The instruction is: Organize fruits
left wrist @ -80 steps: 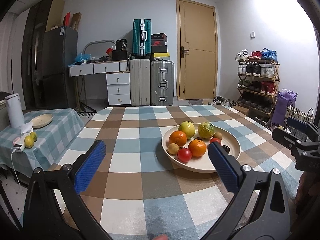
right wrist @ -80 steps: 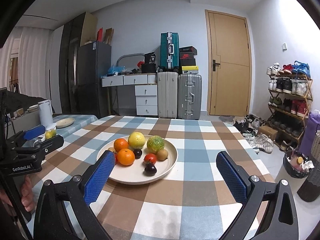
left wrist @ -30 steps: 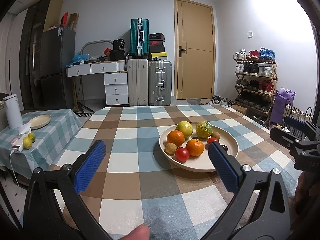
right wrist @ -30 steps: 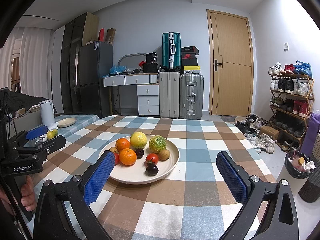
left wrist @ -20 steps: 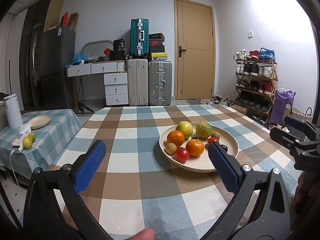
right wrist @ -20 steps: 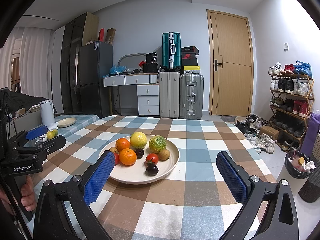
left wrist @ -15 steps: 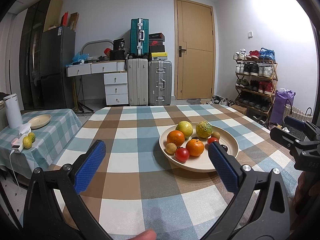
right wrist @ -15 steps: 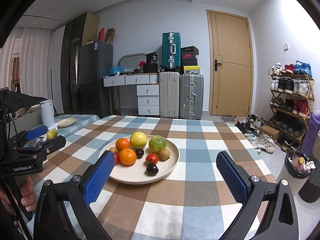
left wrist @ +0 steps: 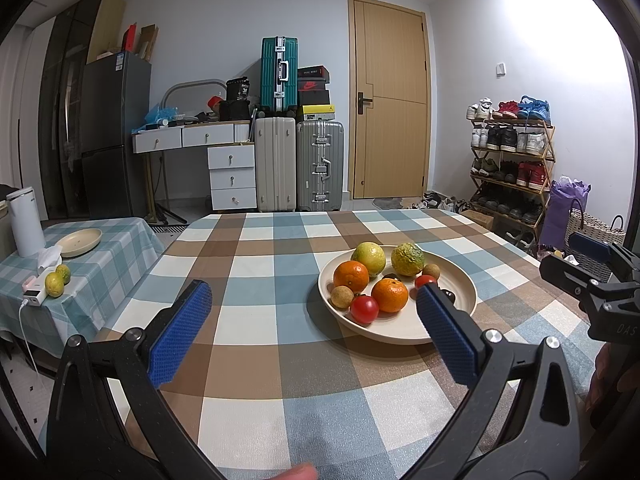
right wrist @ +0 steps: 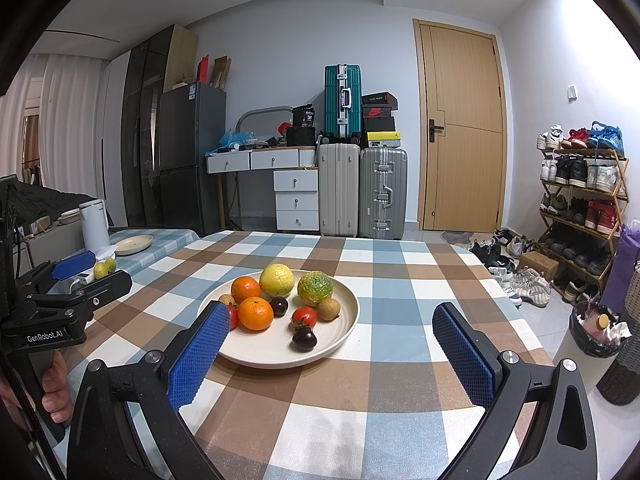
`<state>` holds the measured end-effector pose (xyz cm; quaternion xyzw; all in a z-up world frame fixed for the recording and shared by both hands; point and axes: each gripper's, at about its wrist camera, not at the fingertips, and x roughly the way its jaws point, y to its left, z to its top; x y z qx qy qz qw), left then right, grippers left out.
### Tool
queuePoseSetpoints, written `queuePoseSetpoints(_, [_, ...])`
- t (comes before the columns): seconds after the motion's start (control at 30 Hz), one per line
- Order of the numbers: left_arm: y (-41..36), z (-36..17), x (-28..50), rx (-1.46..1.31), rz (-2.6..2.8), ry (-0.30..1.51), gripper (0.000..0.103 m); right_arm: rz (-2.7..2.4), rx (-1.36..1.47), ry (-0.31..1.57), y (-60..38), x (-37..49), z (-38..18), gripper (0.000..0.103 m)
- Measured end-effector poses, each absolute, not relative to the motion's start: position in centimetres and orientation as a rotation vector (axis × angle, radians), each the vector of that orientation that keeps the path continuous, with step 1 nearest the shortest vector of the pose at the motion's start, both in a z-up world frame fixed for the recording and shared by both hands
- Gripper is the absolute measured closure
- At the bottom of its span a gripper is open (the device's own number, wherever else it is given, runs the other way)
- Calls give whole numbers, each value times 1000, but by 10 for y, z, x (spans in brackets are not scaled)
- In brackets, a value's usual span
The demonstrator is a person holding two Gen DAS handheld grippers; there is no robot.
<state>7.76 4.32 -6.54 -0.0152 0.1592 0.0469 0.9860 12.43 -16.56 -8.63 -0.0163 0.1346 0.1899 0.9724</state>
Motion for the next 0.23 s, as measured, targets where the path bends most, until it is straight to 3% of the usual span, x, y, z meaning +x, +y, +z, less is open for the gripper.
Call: queuePoseSetpoints(0.23, [44, -65, 77, -32, 94, 320, 1, 384, -33, 272, -165, 124, -86, 0])
